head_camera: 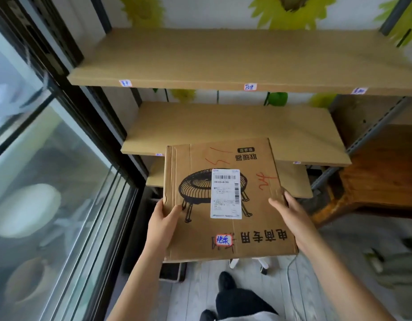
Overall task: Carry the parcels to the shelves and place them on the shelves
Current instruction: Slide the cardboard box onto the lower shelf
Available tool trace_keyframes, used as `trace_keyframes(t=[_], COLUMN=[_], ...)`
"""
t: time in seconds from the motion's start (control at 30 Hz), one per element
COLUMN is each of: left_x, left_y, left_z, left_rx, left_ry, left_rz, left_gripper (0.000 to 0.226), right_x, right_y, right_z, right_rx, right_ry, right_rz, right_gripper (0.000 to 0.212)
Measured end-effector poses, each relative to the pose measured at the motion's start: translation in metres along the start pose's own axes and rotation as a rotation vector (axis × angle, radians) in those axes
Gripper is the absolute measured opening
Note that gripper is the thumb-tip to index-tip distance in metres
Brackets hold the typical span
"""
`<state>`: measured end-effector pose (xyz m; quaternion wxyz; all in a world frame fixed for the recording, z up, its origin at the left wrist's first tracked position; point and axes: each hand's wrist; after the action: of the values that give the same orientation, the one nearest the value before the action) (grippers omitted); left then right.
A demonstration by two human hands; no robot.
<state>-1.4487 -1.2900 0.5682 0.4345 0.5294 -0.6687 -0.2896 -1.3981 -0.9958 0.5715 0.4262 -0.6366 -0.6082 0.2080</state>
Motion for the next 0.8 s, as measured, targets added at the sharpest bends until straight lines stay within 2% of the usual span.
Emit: trace_keyframes(t=[0.23,0.33,0.43,0.53,0.7,0.8], left_x=[-0.022,-0.027,-0.031,-0.031,-0.020,-0.010], left_y=[0.040,0.050,0.057,0.065,0.075,0.080], left_z=[0.065,0.081,0.095,0.106,0.116,0.120], left_rx=[-0.001,0.004,0.002,-0.001,0.014,0.011], left_ry=[-0.012,-0.020,-0.039,-0.067,-0.095,-0.112], left_rz=[0.056,0.050,0.048,0.045,0.083,0.091], left_gripper=[0.040,0.038,0.039,0.031,0.028,0.028], right_x=[0.012,0.015,0.018,0.015,0.003,-0.006], right_y=[-0.032,-0.042,-0.050,-0.054,-0.061,-0.065], right_z=[0.053,0.066,0.074,0.077,0.073,0.070], right_rx=[-0.001,0.013,-0.002,-0.008,0.000,0.001], right_ry=[0.032,0.026,0.037,0.050,0.075,0.079], right_rz=[0.081,0.072,0.053,0.083,0.122,0.142], right_gripper=[0.069,0.063,0.085,0.092,0.090,0.082])
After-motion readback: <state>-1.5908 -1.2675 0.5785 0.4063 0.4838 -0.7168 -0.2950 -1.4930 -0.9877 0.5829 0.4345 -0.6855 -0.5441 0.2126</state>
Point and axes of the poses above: each hand's wrist, its own z-axis towards the middle knuckle, its own x-axis out of the back of the hand, y = z × x, and after that the axes turned 6 degrees about -y, right-handed
